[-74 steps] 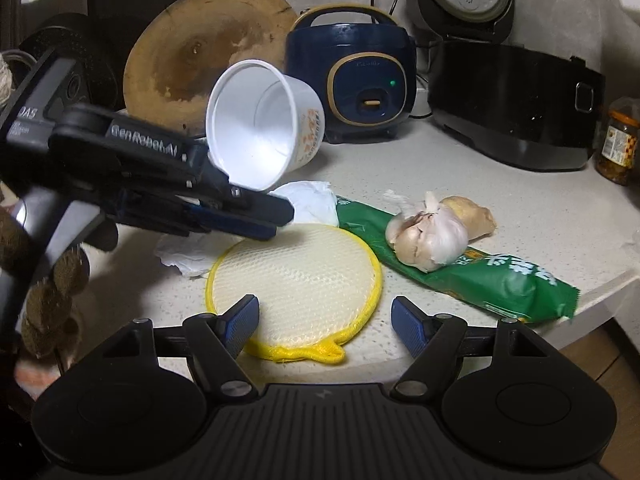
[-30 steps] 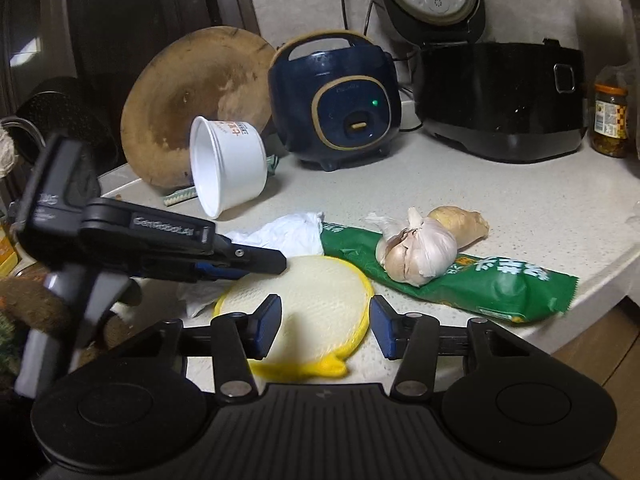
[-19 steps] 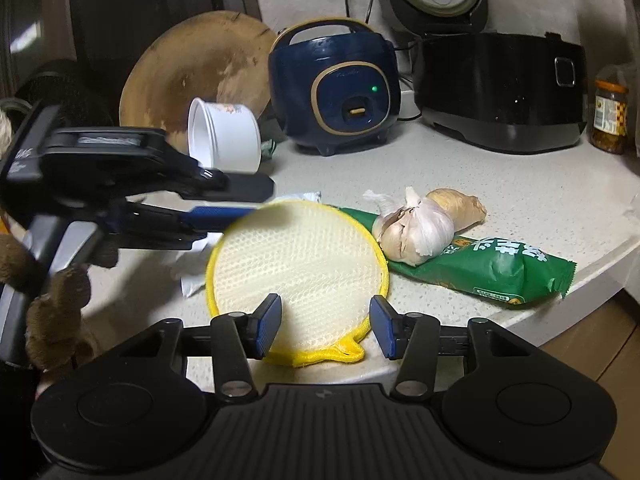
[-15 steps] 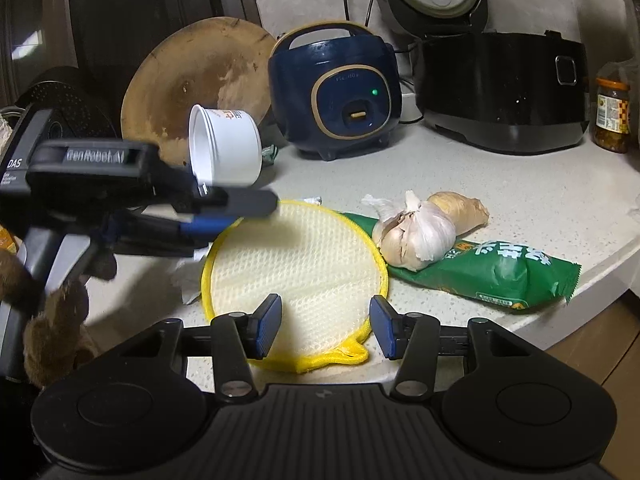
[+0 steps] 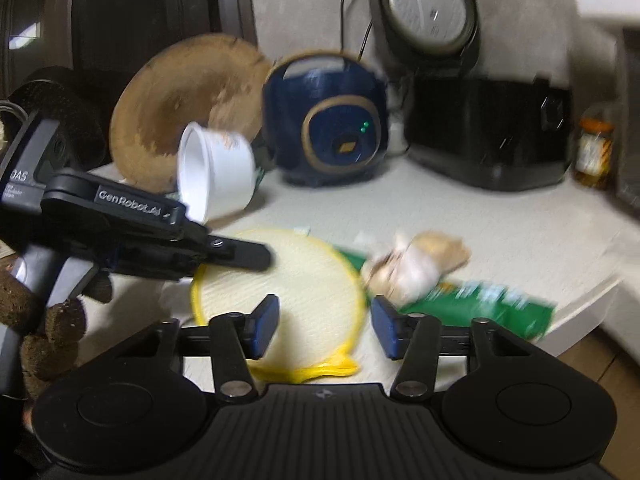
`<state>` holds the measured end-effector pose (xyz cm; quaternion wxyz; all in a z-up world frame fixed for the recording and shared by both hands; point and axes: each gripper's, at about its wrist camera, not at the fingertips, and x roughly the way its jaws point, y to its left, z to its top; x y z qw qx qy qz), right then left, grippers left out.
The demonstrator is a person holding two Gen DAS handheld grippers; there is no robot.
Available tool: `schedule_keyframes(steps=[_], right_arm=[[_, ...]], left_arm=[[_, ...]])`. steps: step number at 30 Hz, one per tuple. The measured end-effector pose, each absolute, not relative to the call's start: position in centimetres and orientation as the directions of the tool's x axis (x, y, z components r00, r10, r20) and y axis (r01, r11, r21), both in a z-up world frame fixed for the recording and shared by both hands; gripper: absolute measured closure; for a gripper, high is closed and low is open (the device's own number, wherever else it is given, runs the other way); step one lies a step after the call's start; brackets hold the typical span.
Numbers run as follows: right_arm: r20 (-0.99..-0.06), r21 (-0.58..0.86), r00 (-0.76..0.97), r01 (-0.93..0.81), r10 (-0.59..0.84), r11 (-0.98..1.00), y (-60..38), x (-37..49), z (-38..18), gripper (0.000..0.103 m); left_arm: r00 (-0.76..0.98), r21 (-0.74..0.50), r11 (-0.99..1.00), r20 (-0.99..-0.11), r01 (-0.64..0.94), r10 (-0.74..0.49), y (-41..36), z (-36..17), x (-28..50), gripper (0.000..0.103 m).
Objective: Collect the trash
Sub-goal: 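Lift the yellow pad with the left tool while the right tool reaches toward the white tissue, then grasp the white tissue with the right tool while the left tool holds the pad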
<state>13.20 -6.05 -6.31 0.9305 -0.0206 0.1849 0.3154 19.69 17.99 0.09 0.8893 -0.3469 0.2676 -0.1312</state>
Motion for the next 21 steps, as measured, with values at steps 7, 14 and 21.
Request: schedule_keyframes(steps=[7, 14, 21], right_arm=[[-0.445, -0.070, 0.722, -0.619, 0.531, 0.783, -2.2, 13.2, -5.4, 0.024], [-0.502, -0.120, 0.623, -0.737, 0.600, 0.665, 5.3, 14.0, -4.6, 0.012], [-0.518, -0.246, 0.655, -0.730, 0.550, 0.637, 10.4, 15.6, -6.3, 0.011]], left_arm=[[0.993, -0.778, 0.621, -0.114, -0.097, 0.013, 24.2, 1.9, 13.2, 0.084], [0.987, -0.823, 0.551, -0.075, -0.140, 0.139, 25.6, 1.4, 11.7, 0.084], [0.992, -0.845, 0.521, -0.086, -0.122, 0.094, 26.2, 0.8, 11.8, 0.084]])
